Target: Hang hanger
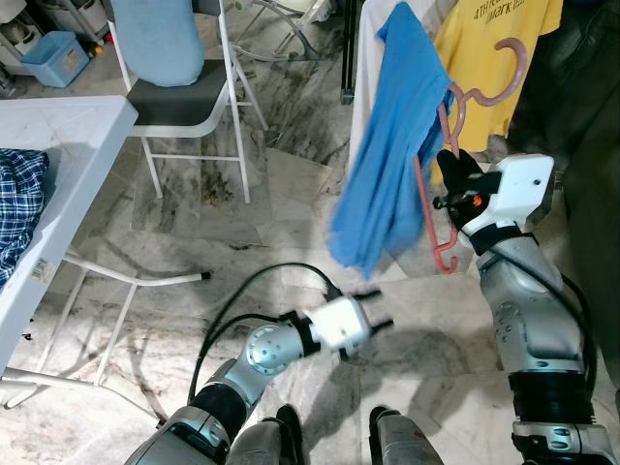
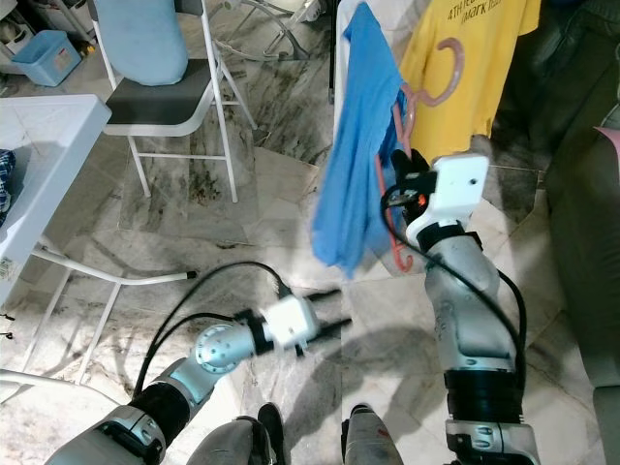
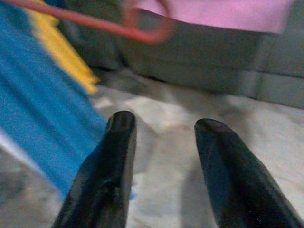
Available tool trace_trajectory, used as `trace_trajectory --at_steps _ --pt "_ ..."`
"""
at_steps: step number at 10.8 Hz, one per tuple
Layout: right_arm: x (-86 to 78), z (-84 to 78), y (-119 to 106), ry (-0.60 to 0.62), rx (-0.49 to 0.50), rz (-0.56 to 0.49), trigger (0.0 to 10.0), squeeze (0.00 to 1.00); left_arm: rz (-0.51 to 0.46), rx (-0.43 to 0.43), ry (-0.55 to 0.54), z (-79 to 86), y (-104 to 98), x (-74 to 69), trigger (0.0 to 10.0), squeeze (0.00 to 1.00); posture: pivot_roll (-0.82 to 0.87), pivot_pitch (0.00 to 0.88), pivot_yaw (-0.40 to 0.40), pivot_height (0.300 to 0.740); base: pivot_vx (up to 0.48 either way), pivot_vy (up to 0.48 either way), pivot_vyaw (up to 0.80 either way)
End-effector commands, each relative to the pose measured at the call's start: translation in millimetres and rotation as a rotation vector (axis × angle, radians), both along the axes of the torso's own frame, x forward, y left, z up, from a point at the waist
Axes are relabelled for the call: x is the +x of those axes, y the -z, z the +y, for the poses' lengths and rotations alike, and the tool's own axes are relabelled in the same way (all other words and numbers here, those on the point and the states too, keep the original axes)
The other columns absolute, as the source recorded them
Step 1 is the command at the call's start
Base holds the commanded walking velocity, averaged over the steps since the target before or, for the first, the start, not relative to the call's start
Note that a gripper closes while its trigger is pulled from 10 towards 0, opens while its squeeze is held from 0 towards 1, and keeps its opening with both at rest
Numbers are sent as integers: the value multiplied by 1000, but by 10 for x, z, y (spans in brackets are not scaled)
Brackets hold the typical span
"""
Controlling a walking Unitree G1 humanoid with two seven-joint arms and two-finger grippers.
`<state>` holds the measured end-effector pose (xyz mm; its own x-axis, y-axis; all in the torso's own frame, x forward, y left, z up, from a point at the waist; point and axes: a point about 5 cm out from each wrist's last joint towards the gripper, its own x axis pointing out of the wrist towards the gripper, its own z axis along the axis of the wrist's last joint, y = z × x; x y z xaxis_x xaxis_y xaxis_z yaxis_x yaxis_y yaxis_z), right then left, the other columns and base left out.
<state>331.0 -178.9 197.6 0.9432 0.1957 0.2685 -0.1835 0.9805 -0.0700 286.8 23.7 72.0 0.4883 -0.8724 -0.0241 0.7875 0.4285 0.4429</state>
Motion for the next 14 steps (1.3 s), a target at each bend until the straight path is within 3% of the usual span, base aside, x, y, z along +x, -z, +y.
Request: trace_trajectory --at_steps 1,3,4,6,9,10,14 --pt "-30 47 32 -24 -33 -13 10000 0 -24 -28 -47 55 -13 8 10000 1000 -211 241 124 740 0 0 0" --pt "-106 -39 147 -67 -99 11 10000 0 -127 -68 -129 230 -220 165 10000 1000 -197 240 124 740 0 0 0" --pt "-180 -58 235 -144 -104 32 10000 0 -171 -71 -146 335 -324 238 10000 1000 -194 239 126 740 0 0 0" --pt "-364 -93 431 -297 -134 106 10000 0 -294 38 -110 585 -505 352 10000 1000 -188 229 125 740 0 0 0" --pt "-594 -96 592 -510 -200 217 10000 0 -359 226 -87 923 -594 470 10000 1000 -185 222 135 740 0 0 0" --pt "-687 -110 657 -593 -243 271 10000 0 -376 273 -51 981 -645 493 10000 1000 -186 221 138 740 0 0 0" --pt "-813 -168 663 -708 -376 336 10000 0 -367 386 -24 1027 -729 607 10000 1000 -200 228 139 740 0 0 0"
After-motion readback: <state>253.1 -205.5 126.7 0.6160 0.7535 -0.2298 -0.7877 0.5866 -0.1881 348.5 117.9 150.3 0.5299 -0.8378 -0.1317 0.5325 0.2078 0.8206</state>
